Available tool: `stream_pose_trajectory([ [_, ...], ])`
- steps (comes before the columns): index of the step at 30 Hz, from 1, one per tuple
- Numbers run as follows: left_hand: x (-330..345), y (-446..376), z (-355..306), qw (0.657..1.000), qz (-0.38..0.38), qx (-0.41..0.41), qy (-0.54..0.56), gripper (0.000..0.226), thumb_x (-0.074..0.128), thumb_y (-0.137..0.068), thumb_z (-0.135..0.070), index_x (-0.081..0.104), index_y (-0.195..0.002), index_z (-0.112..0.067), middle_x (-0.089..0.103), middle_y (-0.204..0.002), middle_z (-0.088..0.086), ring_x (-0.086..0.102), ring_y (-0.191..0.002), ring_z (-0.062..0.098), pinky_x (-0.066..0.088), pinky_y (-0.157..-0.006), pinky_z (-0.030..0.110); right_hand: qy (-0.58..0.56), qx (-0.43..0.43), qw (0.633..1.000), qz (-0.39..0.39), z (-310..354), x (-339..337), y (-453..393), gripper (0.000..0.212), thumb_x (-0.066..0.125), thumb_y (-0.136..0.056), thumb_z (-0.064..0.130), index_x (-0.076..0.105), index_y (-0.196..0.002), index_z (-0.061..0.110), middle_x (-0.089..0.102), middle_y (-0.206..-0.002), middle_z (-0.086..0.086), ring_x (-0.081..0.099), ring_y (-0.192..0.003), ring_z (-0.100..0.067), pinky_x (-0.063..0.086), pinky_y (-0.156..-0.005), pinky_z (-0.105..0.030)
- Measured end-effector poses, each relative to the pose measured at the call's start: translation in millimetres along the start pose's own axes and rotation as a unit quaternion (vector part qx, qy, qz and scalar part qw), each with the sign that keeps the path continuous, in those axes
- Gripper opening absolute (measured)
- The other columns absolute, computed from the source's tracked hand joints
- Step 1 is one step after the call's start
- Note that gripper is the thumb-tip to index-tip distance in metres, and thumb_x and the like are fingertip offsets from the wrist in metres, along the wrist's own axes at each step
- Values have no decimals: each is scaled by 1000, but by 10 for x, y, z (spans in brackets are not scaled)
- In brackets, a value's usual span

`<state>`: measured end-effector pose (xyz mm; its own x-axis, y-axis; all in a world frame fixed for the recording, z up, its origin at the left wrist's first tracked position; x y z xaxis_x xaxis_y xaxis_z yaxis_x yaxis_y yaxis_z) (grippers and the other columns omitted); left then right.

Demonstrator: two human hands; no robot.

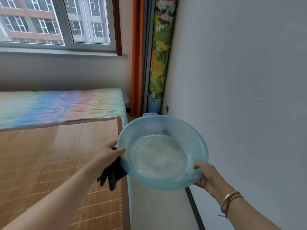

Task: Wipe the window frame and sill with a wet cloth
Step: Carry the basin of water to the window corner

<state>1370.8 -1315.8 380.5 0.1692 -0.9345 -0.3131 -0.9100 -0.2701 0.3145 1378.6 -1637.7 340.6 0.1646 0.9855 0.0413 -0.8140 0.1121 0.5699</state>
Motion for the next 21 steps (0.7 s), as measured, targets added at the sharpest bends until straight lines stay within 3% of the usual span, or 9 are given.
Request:
stream_pose_trajectory([
  [7, 115, -1393, -310, 1000, 9, -21, 6, 43, 65, -88, -24, 54, -129, -32, 66, -96, 4, 64, -83, 19, 49, -62, 24, 12, 10, 1000, 9, 728, 417, -1280, 16, 44, -83, -7, 55, -93, 0, 58, -81, -18, 59, -63, -31, 53, -42, -29],
  [11, 193, -2153, -560, 999, 5, -20, 25, 35, 64, -89, -23, 56, -118, -40, 66, -94, 3, 64, -83, 18, 50, -63, 24, 16, 10, 1000, 7, 1143, 648, -2049, 16, 45, -82, -6, 55, -92, 2, 56, -78, -16, 58, -63, -30, 53, -42, -29],
  [16, 248, -3288, -808, 1000, -5, -22, 6, 33, 66, -85, -25, 63, -114, -38, 71, -91, 1, 67, -86, 18, 54, -80, 32, 15, 25, 999, 17, 1608, 970, -3161, 16, 45, -82, -5, 54, -94, 1, 55, -79, -17, 57, -63, -30, 54, -44, -32],
  [21, 391, -4398, -996, 999, -24, -34, 5, 28, 66, -85, -23, 65, -111, -34, 72, -91, 0, 68, -82, 15, 51, -68, 25, 14, 44, 998, 35, 2024, 1303, -4308, 18, 45, -81, -6, 55, -95, 0, 57, -82, -20, 58, -61, -30, 53, -45, -30],
])
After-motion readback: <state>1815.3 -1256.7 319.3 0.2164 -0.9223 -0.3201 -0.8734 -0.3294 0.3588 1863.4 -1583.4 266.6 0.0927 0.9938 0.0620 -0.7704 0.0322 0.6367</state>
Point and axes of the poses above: each hand's wrist, its own y-axis away from the middle knuckle, its own x-axis out of the palm, z = x × y, the point moved 5 cm from there along -y, towards the middle knuckle
